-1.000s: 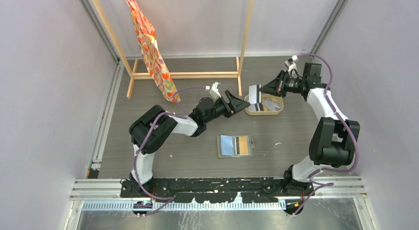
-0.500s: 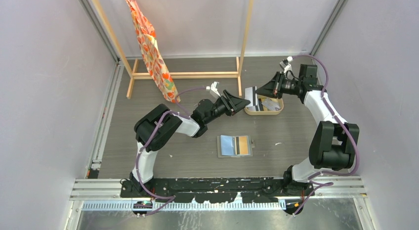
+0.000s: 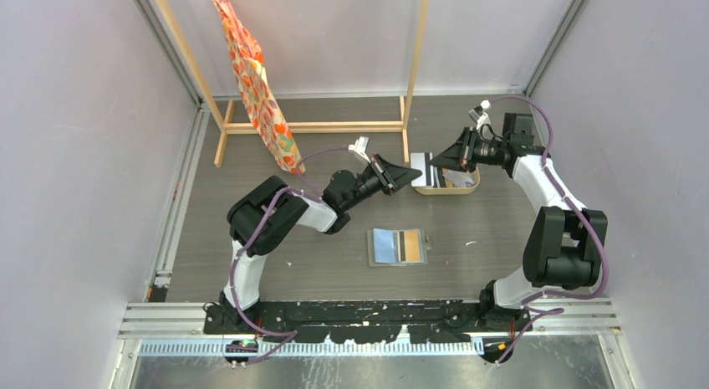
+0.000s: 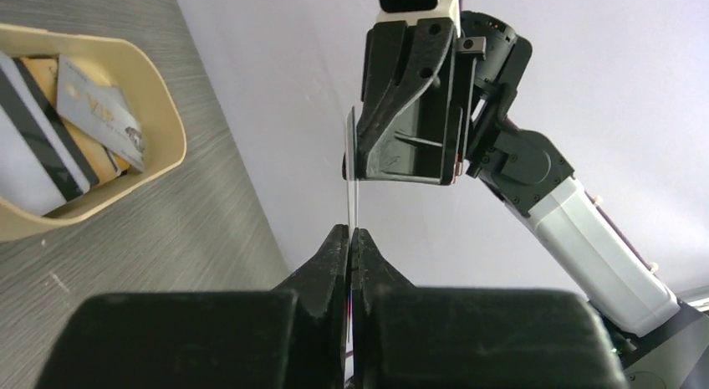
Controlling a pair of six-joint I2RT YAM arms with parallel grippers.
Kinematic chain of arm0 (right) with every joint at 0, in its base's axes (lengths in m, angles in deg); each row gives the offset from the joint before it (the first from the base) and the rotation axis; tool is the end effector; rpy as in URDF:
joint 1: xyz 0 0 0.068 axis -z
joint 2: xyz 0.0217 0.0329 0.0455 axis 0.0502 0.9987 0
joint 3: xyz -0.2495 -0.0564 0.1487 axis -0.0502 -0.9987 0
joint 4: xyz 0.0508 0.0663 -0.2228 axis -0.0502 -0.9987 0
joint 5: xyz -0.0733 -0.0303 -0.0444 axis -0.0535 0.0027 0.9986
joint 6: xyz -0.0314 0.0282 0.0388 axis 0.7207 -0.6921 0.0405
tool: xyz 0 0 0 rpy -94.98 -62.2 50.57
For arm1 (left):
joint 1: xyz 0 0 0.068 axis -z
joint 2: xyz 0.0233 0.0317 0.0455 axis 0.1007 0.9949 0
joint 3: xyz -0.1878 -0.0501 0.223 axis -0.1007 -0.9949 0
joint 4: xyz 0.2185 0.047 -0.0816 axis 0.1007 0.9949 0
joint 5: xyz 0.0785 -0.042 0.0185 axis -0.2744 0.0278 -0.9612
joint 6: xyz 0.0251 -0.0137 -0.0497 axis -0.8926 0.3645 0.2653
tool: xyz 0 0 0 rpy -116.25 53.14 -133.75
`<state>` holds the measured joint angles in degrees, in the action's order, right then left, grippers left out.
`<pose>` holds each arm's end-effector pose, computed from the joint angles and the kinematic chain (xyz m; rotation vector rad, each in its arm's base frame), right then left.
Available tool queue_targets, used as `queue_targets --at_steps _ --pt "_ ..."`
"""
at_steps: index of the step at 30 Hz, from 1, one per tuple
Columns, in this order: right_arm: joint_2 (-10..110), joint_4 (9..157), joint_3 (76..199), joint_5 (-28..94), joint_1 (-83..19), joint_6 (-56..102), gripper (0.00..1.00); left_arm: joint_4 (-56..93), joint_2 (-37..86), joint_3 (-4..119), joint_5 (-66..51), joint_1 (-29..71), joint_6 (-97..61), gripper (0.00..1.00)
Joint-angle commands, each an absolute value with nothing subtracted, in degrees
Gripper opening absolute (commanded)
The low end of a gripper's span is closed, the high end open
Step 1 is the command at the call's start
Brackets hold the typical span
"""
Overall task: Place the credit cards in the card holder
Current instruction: Insert the credit card into the card holder.
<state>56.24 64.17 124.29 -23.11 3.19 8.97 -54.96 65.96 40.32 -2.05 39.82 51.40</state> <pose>0.2985 0.0049 0.2971 -0.0462 2.1887 1.4265 0.2844 -0.3043 0.2309 -0.2588 1.6466 -1.9495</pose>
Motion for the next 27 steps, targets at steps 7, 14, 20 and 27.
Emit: queue_targets --at_steps 7,14,20,27 --pt "48.4 49.95 123.71 -26.58 0.79 26.19 0.7 -61.74 56.92 25.61 -3.25 40.48 45.8 0.0" --pt "43.31 62.18 114.22 -28.73 -2.75 19.98 0.77 -61.74 46.37 15.97 -8.68 46.25 38.35 0.0" --pt "44.52 64.99 113.05 -30.39 -6.23 17.49 0.69 -61.74 40.95 11.27 -15.31 49.93 34.93 0.0" --pt "45.14 65.99 113.11 -34.55 -8.97 16.87 0.49 -61.74 39.88 11.94 -19.03 50.85 34.64 0.0"
